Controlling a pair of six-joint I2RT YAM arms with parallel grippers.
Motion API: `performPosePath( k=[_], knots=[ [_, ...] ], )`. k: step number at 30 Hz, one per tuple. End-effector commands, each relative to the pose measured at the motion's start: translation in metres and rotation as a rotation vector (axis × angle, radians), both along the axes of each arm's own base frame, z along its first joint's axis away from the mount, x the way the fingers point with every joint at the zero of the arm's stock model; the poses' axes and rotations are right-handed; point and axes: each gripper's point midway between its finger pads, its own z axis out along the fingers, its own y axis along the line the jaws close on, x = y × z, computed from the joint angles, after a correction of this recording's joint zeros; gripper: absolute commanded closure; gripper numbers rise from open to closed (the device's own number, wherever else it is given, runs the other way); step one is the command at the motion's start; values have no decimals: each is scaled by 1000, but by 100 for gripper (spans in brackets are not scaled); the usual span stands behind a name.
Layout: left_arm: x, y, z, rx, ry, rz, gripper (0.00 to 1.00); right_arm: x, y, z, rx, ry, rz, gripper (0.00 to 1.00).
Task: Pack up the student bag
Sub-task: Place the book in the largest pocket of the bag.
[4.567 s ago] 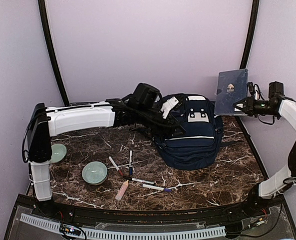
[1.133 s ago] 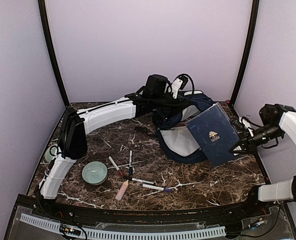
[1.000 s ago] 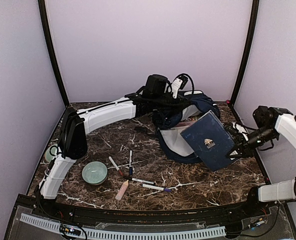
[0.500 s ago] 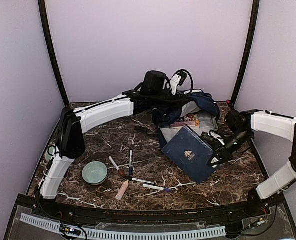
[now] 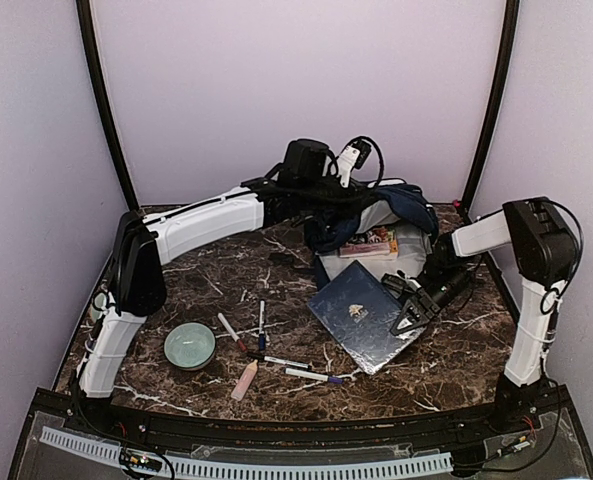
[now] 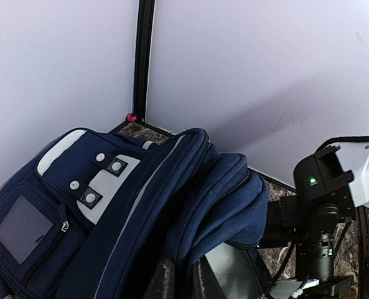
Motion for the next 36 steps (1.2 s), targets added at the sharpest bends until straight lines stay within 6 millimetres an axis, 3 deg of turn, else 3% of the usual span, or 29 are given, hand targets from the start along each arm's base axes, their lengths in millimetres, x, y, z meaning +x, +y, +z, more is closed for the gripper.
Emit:
performPosePath(
  k=[1,8,16,29,36],
  knots=[
    [-21,28,129,-179,-181,12,100,28,11,39,198,40,-106,100],
    [-30,30,138,-174,-194,16,100,66,0,38,208,104,-243,100],
    [-40,28,147,-169,-214,35,100,92,-2,35,196,165,-332,100],
    [-47,20,129,-104,-202,82,100,129,-3,33,283,259,-396,100],
    [-51,18,127,-96,-192,77,100,142,-2,47,352,257,-417,100]
  ],
)
